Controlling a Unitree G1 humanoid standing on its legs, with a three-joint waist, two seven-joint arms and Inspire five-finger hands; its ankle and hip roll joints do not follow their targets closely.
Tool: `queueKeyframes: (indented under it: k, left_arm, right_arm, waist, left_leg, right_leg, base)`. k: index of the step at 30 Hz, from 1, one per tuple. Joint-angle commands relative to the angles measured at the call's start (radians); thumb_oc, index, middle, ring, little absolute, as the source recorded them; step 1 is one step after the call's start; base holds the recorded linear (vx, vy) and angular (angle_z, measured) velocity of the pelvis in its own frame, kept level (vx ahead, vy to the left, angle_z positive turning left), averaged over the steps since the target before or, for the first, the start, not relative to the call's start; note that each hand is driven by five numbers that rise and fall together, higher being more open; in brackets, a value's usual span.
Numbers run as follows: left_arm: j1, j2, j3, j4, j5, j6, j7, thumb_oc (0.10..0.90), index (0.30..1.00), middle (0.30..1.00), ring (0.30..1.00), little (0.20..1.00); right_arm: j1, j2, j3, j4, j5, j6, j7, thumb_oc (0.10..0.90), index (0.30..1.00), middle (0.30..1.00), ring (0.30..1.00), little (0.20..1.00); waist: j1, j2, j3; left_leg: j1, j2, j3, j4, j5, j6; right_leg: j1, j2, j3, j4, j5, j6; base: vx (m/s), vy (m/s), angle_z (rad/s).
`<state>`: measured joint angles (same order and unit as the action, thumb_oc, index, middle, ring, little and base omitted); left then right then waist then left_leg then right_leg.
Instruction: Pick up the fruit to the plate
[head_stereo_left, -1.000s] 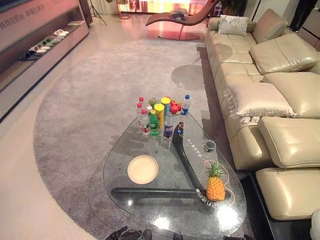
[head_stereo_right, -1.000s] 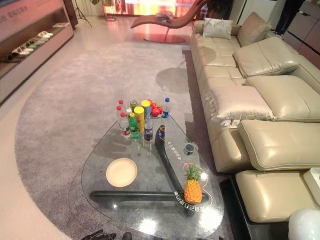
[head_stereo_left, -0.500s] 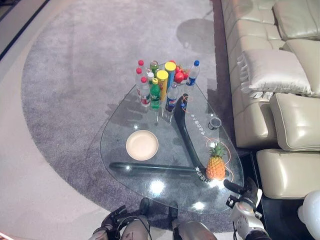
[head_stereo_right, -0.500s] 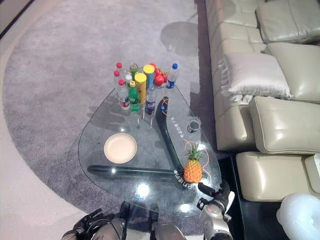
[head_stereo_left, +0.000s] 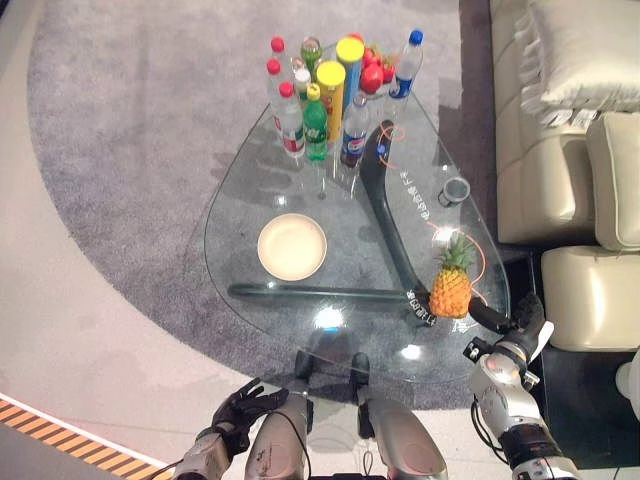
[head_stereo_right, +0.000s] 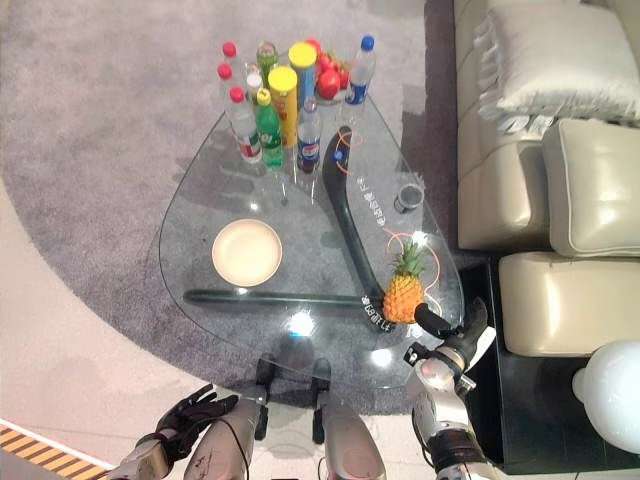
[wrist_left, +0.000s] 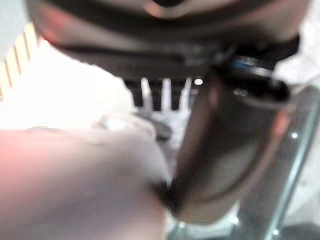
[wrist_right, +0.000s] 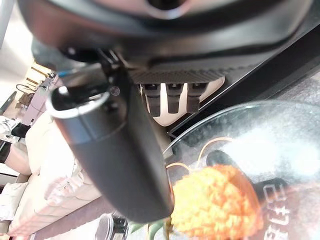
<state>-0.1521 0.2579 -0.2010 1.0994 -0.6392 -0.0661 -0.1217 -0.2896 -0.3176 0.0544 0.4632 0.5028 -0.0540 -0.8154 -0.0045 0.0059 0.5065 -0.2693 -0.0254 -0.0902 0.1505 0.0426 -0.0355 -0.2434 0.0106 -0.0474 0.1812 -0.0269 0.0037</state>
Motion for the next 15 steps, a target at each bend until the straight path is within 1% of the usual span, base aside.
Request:
queueKeyframes:
  k: [1, 5, 9, 12, 15]
  left_arm:
    - [0.074, 0.001, -0.031, 0.008, -0.029, -0.016, 0.007, 0.800, 0.900, 0.900, 0.900, 0.900]
    - [0.057, -0.001, -0.043, -0.009, -0.051, -0.023, 0.010, 0.800, 0.900, 0.900, 0.900, 0.900]
    - [0.044, -0.002, -0.056, -0.026, -0.062, -0.015, 0.018, 0.800, 0.900, 0.900, 0.900, 0.900]
    - [0.043, -0.003, -0.062, -0.030, -0.076, -0.016, 0.016, 0.800, 0.900, 0.900, 0.900, 0.900]
    - [0.035, -0.004, -0.072, -0.037, -0.094, -0.016, 0.020, 0.800, 0.900, 0.900, 0.900, 0.900]
  right_arm:
    - [-0.013, -0.073, -0.003, -0.118, -0.044, -0.020, -0.077, 0.800, 0.900, 0.900, 0.900, 0.900]
    - [-0.065, -0.074, 0.015, -0.105, -0.037, 0.000, -0.072, 0.800, 0.900, 0.900, 0.900, 0.900]
    - [-0.113, -0.076, 0.038, -0.108, -0.043, 0.020, -0.065, 0.800, 0.900, 0.900, 0.900, 0.900]
    - [-0.137, -0.081, 0.048, -0.101, -0.040, 0.025, -0.053, 0.800, 0.900, 0.900, 0.900, 0.900]
    - [-0.183, -0.079, 0.066, -0.097, -0.052, 0.047, -0.060, 0.800, 0.900, 0.900, 0.900, 0.900]
  waist:
    - [-0.002, -0.033, -0.040]
    - [0.003, -0.026, -0.013]
    - [0.006, -0.020, 0.013]
    - [0.007, -0.016, 0.013]
    - [0.008, -0.011, 0.013]
  left_leg:
    - [-0.074, -0.036, 0.025, 0.175, -0.089, 0.032]
    - [-0.112, -0.041, 0.023, 0.204, -0.091, 0.033]
    - [-0.144, -0.047, 0.022, 0.220, -0.089, 0.034]
    - [-0.169, -0.048, 0.021, 0.226, -0.086, 0.033]
    - [-0.194, -0.049, 0.023, 0.225, -0.082, 0.033]
  right_leg:
    - [-0.030, -0.016, 0.023, 0.047, 0.007, -0.009]
    - [-0.069, -0.015, 0.022, 0.073, 0.005, -0.015]
    - [-0.105, -0.014, 0.024, 0.090, 0.008, -0.017]
    - [-0.128, -0.014, 0.024, 0.093, 0.012, -0.017]
    - [-0.163, -0.011, 0.027, 0.102, 0.013, -0.017]
  base:
    - [-0.05, 0.049, 0.04]
    - [-0.05, 0.038, 0.04]
    - [-0.06, 0.029, 0.02]
    - [-0.02, 0.020, 0.00]
    - [-0.03, 0.045, -0.01]
